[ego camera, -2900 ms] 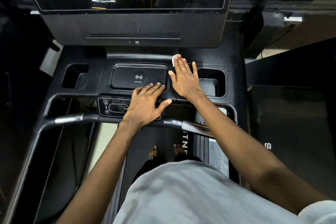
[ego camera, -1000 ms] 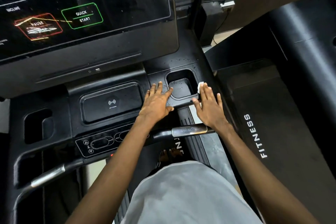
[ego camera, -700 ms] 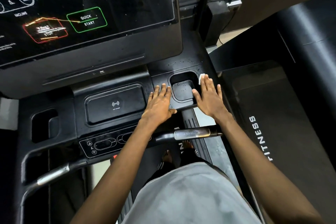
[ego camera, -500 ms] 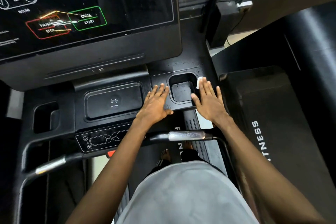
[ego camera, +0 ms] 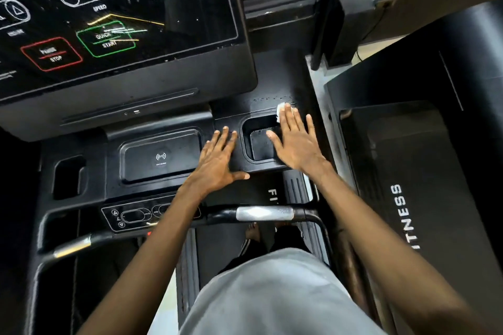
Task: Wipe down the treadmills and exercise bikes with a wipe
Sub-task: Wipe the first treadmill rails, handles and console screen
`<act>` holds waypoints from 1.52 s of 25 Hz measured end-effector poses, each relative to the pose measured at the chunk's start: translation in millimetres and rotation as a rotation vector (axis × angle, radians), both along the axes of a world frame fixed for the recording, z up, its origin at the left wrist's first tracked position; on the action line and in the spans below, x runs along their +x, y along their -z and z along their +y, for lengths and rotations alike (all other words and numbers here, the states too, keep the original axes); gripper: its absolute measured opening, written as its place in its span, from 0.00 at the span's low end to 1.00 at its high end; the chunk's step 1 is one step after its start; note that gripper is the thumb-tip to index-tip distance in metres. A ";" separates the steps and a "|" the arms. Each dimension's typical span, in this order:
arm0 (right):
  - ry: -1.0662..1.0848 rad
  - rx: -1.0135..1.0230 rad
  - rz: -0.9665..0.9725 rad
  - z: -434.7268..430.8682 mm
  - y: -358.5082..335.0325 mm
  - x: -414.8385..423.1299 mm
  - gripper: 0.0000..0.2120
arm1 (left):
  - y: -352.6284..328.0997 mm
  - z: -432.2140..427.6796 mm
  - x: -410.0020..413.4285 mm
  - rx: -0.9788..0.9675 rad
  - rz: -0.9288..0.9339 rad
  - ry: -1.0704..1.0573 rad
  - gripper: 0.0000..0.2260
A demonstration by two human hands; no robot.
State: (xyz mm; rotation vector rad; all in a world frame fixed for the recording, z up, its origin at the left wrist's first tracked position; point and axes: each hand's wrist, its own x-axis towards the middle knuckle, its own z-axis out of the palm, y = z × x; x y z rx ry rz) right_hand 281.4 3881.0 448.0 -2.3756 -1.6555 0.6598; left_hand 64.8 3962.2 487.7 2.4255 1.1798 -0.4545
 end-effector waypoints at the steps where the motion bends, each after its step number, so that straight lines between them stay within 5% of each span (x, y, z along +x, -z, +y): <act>1: 0.043 0.001 0.008 -13.4 1.3 -2.7 0.36 | 0.3 0.4 1.1 -0.006 0.006 0.004 0.54; 8: 0.231 0.026 0.042 -2.1 12.6 0.6 0.38 | -0.6 3.3 2.7 0.008 0.036 -0.050 0.58; 18: -0.209 0.129 -0.041 61.9 3.1 -37.8 0.31 | -3.4 19.1 -16.8 -0.039 -0.007 -0.002 0.58; 23: 0.019 0.210 -0.060 54.3 10.2 -15.3 0.27 | -0.6 18.0 -17.7 -0.026 -0.040 -0.008 0.58; 28: 0.167 0.368 0.149 25.5 -5.9 5.1 0.15 | 1.0 17.9 -18.1 -0.033 -0.044 -0.006 0.58; 32: 0.285 0.215 0.193 4.8 -22.4 -21.1 0.04 | 2.0 18.2 -17.5 -0.038 -0.051 -0.016 0.58; 38: 0.284 -0.048 0.079 42.6 -8.6 -43.1 0.07 | -6.3 13.0 -14.3 -0.058 -0.028 -0.027 0.56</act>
